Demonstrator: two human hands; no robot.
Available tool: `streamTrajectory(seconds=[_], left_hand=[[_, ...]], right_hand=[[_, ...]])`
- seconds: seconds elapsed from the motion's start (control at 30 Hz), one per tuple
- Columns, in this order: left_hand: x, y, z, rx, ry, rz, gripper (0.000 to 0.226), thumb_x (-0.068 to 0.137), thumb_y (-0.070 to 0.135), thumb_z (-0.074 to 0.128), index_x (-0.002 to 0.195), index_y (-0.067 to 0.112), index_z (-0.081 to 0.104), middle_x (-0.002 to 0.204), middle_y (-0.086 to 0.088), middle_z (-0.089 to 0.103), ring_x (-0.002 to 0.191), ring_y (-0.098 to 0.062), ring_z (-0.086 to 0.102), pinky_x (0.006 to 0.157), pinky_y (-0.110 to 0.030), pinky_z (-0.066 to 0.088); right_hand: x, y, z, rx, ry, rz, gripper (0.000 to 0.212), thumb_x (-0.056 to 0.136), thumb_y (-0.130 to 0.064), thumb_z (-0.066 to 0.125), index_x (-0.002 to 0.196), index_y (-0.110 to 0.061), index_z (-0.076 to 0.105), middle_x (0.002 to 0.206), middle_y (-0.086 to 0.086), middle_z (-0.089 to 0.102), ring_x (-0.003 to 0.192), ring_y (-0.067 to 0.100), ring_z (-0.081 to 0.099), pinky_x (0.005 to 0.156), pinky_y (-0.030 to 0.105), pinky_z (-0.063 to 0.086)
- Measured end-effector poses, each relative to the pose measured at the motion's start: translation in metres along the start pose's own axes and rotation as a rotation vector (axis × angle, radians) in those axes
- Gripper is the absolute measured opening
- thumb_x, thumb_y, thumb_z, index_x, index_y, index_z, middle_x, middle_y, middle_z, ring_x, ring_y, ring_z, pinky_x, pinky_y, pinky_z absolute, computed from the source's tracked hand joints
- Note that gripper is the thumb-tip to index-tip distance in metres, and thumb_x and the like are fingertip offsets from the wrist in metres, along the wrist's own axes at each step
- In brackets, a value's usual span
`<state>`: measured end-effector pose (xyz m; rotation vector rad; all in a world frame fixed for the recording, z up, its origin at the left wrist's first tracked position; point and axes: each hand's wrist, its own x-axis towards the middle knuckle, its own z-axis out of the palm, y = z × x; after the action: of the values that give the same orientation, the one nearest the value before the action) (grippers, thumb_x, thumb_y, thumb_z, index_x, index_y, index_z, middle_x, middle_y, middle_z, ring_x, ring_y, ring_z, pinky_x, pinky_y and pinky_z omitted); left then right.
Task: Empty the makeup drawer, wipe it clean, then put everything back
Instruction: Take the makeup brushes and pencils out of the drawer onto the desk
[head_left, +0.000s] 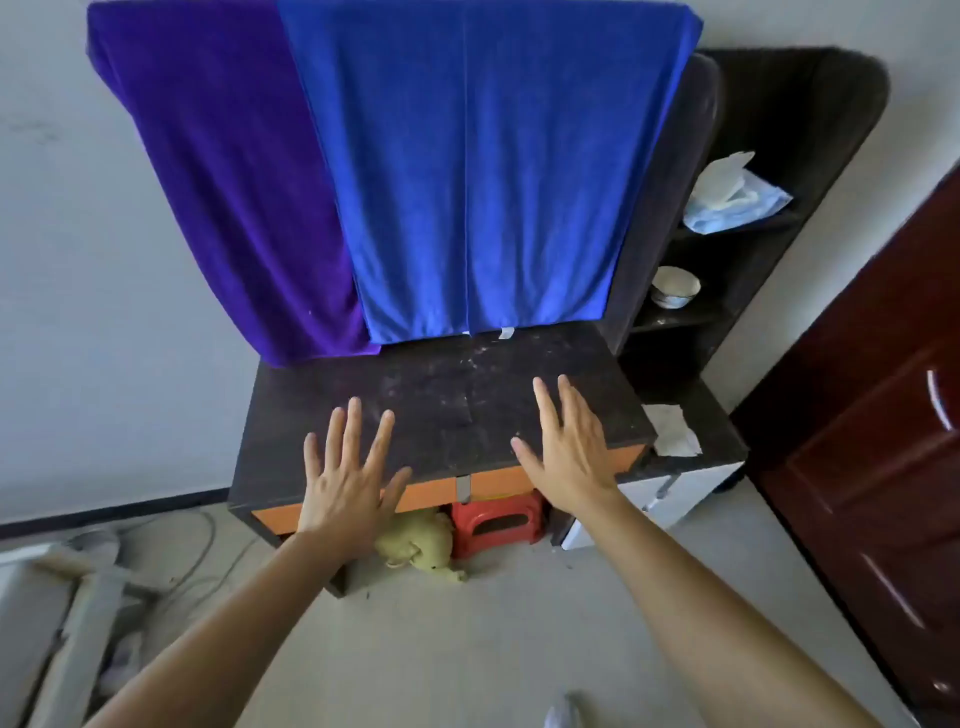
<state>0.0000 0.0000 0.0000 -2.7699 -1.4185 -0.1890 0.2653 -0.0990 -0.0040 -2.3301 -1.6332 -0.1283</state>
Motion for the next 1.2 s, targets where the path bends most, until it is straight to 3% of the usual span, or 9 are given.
streamTrajectory(seconds=[0.03, 0.27, 0.43, 0.53, 0.63, 0.7, 0.83, 1.0, 1.2], left_hand=[[0.007, 0.006, 0.011, 0.013, -0.074, -0.034, 0.073, 0.093, 0.061, 0.022, 0.155, 0.021, 0.021, 0.161, -0.018, 0.011, 0.147, -0.038, 0.015, 0.111, -0.064, 0.024], [0.039, 0.039, 0.091, 0.038, -0.154, -0.105, 0.071, 0.096, 0.059, 0.022, 0.155, 0.02, 0.017, 0.162, -0.019, 0.005, 0.148, -0.04, 0.009, 0.113, -0.064, 0.021], [0.038, 0.047, 0.156, -0.014, -0.182, -0.122, 0.069, 0.098, 0.054, 0.023, 0.155, 0.016, 0.016, 0.162, -0.02, 0.002, 0.149, -0.04, 0.004, 0.115, -0.063, 0.015], [0.029, 0.042, 0.2, -0.021, -0.189, -0.131, 0.067, 0.1, 0.051, 0.029, 0.155, 0.016, 0.015, 0.162, -0.019, -0.001, 0.149, -0.038, 0.0, 0.116, -0.063, 0.012], [0.019, 0.036, 0.233, -0.019, -0.21, -0.135, 0.067, 0.101, 0.048, 0.035, 0.155, 0.016, 0.012, 0.163, -0.017, -0.004, 0.15, -0.036, -0.003, 0.115, -0.064, 0.012], [0.014, 0.032, 0.248, -0.011, -0.208, -0.132, 0.068, 0.1, 0.047, 0.038, 0.155, 0.015, 0.014, 0.162, -0.017, -0.005, 0.15, -0.037, -0.004, 0.116, -0.063, 0.012], [0.014, 0.025, 0.262, 0.018, -0.132, -0.121, 0.07, 0.099, 0.044, 0.041, 0.155, 0.014, 0.013, 0.162, -0.017, 0.002, 0.149, -0.039, 0.001, 0.118, -0.06, 0.008], [0.011, 0.023, 0.27, 0.029, -0.098, -0.13, 0.07, 0.1, 0.046, 0.035, 0.156, 0.014, 0.006, 0.163, -0.015, 0.005, 0.15, -0.037, 0.003, 0.117, -0.061, 0.008], [0.011, 0.019, 0.275, 0.035, -0.098, -0.119, 0.07, 0.099, 0.045, 0.038, 0.156, 0.016, 0.01, 0.162, -0.018, 0.007, 0.149, -0.039, 0.005, 0.117, -0.061, 0.009]], right_hand=[[0.008, 0.009, 0.009, 0.045, -0.054, 0.006, 0.083, 0.093, -0.053, 0.05, 0.157, -0.019, 0.009, 0.16, 0.021, 0.018, 0.145, 0.036, 0.025, 0.11, 0.047, 0.036], [0.036, 0.056, 0.09, 0.24, -0.205, 0.016, 0.078, 0.093, -0.046, 0.055, 0.155, -0.015, 0.018, 0.143, 0.013, 0.046, 0.129, 0.03, 0.046, 0.097, 0.041, 0.047], [0.007, 0.054, 0.158, 0.676, -0.376, 0.291, 0.059, 0.092, -0.041, 0.061, 0.145, -0.027, 0.039, 0.122, -0.006, 0.06, 0.109, 0.008, 0.059, 0.09, 0.029, 0.049], [-0.016, 0.049, 0.207, 0.801, -0.437, 0.448, 0.043, 0.095, -0.035, 0.061, 0.134, -0.021, 0.054, 0.111, -0.007, 0.063, 0.1, 0.008, 0.062, 0.091, 0.03, 0.05], [-0.032, 0.039, 0.249, 0.887, -0.472, 0.598, 0.036, 0.097, -0.032, 0.059, 0.129, -0.015, 0.06, 0.11, -0.007, 0.063, 0.103, 0.01, 0.062, 0.09, 0.021, 0.047], [-0.037, 0.029, 0.277, 0.926, -0.5, 0.668, 0.036, 0.097, -0.034, 0.059, 0.128, -0.015, 0.06, 0.112, -0.007, 0.063, 0.105, 0.009, 0.06, 0.088, 0.015, 0.046], [-0.031, 0.009, 0.325, 1.043, -0.538, 0.796, 0.043, 0.094, -0.043, 0.058, 0.13, -0.018, 0.059, 0.124, -0.002, 0.064, 0.11, 0.015, 0.064, 0.098, 0.044, 0.052], [-0.004, -0.021, 0.346, 1.2, -0.624, 0.972, 0.046, 0.101, -0.045, 0.045, 0.138, -0.017, 0.05, 0.114, -0.009, 0.06, 0.096, 0.007, 0.065, 0.093, 0.037, 0.056], [-0.007, -0.039, 0.352, 1.256, -0.602, 1.004, 0.046, 0.104, -0.044, 0.036, 0.145, -0.023, 0.038, 0.117, -0.005, 0.055, 0.092, 0.006, 0.063, 0.09, 0.033, 0.054]])
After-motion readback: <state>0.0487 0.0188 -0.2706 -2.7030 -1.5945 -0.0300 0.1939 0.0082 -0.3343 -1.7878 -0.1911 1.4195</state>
